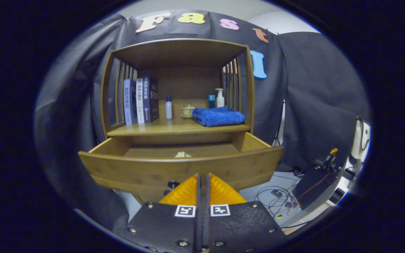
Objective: Pull open the drawer, take out the items inside it, and place them on the countertop above the cabinet.
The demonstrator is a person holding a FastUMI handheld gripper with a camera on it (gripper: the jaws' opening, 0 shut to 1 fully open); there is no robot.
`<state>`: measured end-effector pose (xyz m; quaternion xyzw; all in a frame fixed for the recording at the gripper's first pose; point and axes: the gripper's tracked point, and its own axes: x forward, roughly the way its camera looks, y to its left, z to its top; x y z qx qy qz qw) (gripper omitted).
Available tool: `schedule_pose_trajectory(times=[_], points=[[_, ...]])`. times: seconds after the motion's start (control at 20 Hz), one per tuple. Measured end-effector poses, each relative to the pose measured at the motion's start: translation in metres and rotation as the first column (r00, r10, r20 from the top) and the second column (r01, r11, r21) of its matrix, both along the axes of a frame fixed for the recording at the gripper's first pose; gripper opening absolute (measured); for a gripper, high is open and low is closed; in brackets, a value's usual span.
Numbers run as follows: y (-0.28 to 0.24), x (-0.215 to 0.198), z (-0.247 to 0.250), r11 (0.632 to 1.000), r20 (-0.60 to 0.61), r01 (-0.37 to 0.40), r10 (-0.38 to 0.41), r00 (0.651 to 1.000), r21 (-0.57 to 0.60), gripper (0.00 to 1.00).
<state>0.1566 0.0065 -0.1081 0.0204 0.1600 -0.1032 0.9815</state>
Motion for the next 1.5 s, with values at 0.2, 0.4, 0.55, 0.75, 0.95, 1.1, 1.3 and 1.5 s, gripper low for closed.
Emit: schedule_pose_trajectory(times=[0.2,0.4,0.55,0.75,0.95,1.1,1.3,1.5], points=[[0.004,0.046,0.016,0.999,-0.085,0.048,-0.049,0.995,-0.015,0.02],[0.019,0.087,0.009,0.997,-0.226,0.072,-0.071,0.972,-0.005,0.02],[0.020,0.103,-0.008,0.994,-0.356,0.112,-0.107,0.928,-0.007,0.02],[0.027,0.127,-0.032,0.992,-0.454,0.123,-0.103,0.885,0.015,0.14],[0.029,0.137,-0.079,0.998,-0.596,0.062,-0.062,0.801,-0.021,0.14],[0.034,0.156,-0.095,0.999,-0.592,0.032,-0.016,0.806,0.016,0.14],[0.030,0.160,-0.096,0.997,-0.573,0.060,-0.027,0.819,0.039,0.14],[0.021,0.157,-0.111,0.999,-0.621,0.051,-0.039,0.783,0.001,0.51]])
